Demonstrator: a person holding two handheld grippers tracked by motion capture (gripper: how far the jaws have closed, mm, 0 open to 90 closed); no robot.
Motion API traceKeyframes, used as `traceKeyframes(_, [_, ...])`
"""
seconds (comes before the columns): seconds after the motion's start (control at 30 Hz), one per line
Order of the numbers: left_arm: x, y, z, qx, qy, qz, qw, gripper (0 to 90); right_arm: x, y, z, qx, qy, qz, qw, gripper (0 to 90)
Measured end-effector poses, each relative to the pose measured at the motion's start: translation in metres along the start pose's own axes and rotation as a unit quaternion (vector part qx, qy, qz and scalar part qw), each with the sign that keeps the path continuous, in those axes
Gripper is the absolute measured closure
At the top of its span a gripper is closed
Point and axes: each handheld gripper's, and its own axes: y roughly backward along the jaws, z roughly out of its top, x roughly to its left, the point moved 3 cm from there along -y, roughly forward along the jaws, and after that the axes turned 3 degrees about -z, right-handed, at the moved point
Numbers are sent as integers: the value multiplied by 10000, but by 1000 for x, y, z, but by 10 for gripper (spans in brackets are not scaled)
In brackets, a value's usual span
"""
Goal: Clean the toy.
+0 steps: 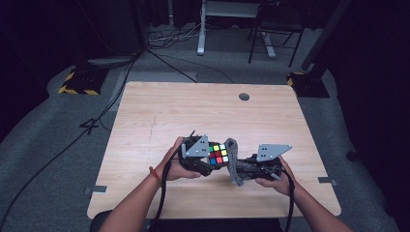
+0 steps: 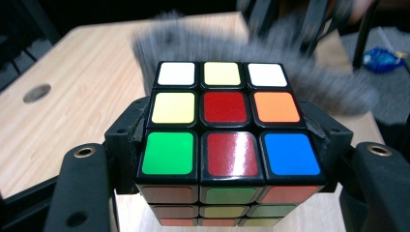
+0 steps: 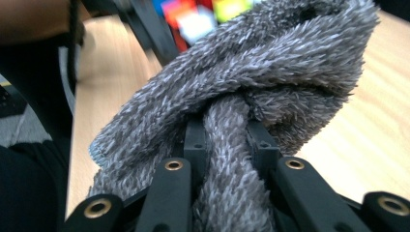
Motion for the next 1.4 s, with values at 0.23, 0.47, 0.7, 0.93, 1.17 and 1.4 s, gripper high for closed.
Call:
traceKeyframes(0.23, [-20,-11,11,-52,-182,-372,9991,333,-9,8,1,-149,-93,-316,9993,758])
traceKeyframes(0.47, [-24,-3,21,-237,-298,-369,9986,333,-10,-8,-14,499,-75,-169,9986,759])
traceKeyframes(0.7, [-9,6,14,-238,-161,-49,9996,333,-1,-13,-12,459,-20,94,9989,759])
traceKeyframes(0.93, [7,9,2,-64,42,186,9998,333,1,-6,-5,196,-7,158,9997,758])
traceKeyframes(1.17, [-9,-7,5,-112,30,-299,9995,333,-2,5,2,-78,23,-176,9998,757])
traceKeyframes(1.4, [-21,-13,14,-152,-117,-372,9991,332,-11,4,-4,2,-160,-260,9995,759])
